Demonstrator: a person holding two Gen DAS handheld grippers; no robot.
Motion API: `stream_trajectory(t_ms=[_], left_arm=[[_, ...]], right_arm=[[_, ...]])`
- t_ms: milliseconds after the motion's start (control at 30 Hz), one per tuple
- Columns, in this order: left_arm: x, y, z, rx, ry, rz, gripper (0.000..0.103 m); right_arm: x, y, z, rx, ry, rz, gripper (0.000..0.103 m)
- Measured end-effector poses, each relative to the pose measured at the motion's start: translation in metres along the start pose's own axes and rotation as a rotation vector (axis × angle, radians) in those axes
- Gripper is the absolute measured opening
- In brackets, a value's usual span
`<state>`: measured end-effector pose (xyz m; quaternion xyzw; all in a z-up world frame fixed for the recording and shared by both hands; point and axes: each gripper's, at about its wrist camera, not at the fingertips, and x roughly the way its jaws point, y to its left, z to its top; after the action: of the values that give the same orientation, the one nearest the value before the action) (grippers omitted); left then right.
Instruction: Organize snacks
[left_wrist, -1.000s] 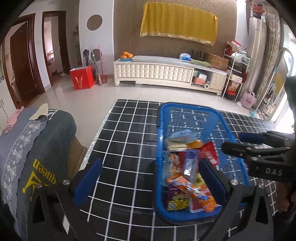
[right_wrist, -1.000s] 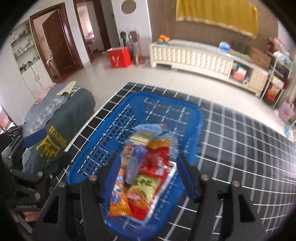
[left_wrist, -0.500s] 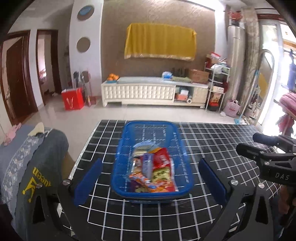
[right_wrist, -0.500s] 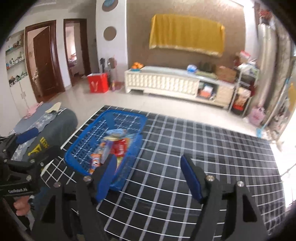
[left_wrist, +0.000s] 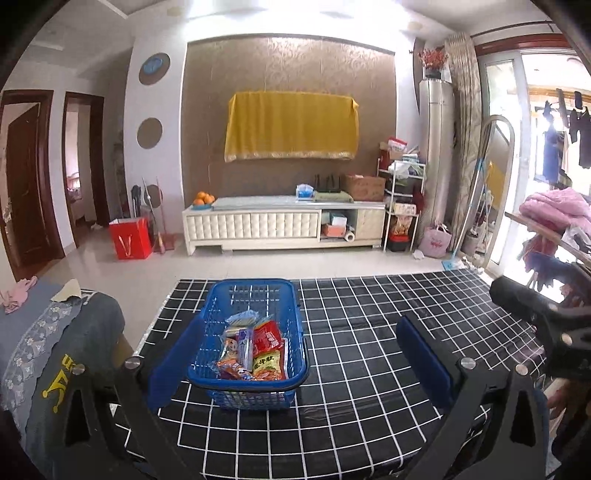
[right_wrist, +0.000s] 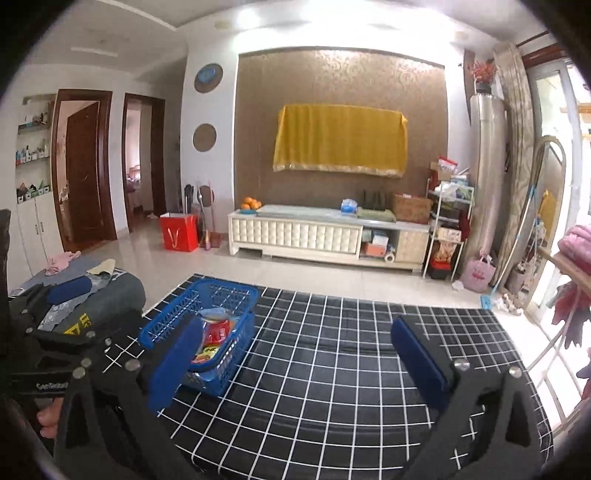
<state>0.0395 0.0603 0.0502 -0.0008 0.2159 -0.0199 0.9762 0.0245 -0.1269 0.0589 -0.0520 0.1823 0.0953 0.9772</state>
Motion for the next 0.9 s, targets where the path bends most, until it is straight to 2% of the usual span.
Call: stream_trajectory(t_ms=[133, 267, 400, 900], left_arm=[[-0.019, -0.012, -0.004, 0.028, -0.022, -0.024, 0.103], [-0.030, -0.022, -0.009, 0.054, -0.031, -0.041, 0.103], [-0.034, -0.024, -0.013, 0.036, -0.024, -0.069, 0.103], [-0.041, -0.031, -0.018, 0.031, -0.007, -0.072, 0.103]], right_arm=[[-0.018, 0.006, -0.005, -0.022, -0.054, -0.054, 0.103], [-0.028, 0.005, -0.010, -0.013, -0.043, -0.054, 0.103], [-0.035, -0.002, -0.016, -0.003, -0.031, -0.072, 0.103], [-0.047, -0.009, -0.030, 0.037, -0.034, -0.051, 0.103]])
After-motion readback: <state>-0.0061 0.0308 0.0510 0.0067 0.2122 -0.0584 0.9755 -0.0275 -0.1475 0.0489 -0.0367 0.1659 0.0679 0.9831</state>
